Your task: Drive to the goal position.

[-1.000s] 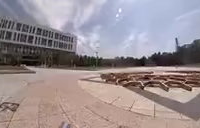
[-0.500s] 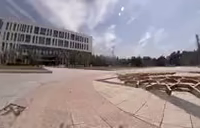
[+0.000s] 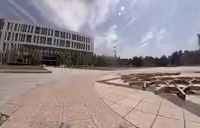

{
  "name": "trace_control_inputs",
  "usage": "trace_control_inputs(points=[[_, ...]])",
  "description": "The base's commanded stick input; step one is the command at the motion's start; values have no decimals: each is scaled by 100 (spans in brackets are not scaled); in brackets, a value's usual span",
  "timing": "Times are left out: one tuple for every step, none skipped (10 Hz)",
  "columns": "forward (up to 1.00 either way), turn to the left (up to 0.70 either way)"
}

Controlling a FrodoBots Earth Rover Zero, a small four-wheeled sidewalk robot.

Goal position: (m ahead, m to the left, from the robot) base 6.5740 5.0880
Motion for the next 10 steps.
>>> trace_control_inputs(points=[[70, 0], [70, 0], [70, 0], [70, 0], [70, 0], [70, 0], [70, 0], [70, 0], [70, 0], [70, 0]])
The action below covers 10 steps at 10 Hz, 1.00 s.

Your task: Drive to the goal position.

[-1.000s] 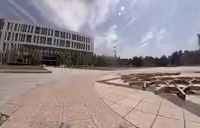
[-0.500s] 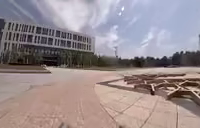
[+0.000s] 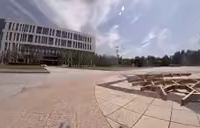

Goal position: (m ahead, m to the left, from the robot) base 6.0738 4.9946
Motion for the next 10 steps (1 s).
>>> trace_control_inputs(points=[[70, 0], [70, 0], [70, 0], [70, 0], [70, 0], [70, 0], [70, 0], [70, 0], [70, 0], [70, 0]])
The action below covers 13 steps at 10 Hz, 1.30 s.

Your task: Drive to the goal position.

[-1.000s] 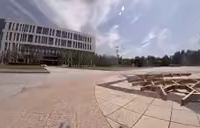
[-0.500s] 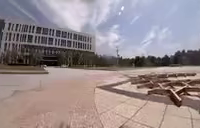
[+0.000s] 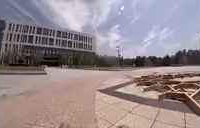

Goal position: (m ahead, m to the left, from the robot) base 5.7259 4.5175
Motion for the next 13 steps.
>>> trace_control_inputs(points=[[70, 0], [70, 0], [70, 0], [70, 0], [70, 0], [70, 0], [70, 0], [70, 0], [70, 0], [70, 0], [70, 0], [70, 0], [70, 0]])
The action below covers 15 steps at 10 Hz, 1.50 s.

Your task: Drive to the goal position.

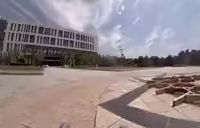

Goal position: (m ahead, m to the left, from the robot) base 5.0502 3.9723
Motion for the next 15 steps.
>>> trace_control_inputs(points=[[70, 0], [70, 0], [70, 0], [70, 0], [70, 0], [70, 0], [70, 0], [70, 0], [70, 0], [70, 0], [70, 0], [70, 0], [70, 0], [70, 0], [70, 0]])
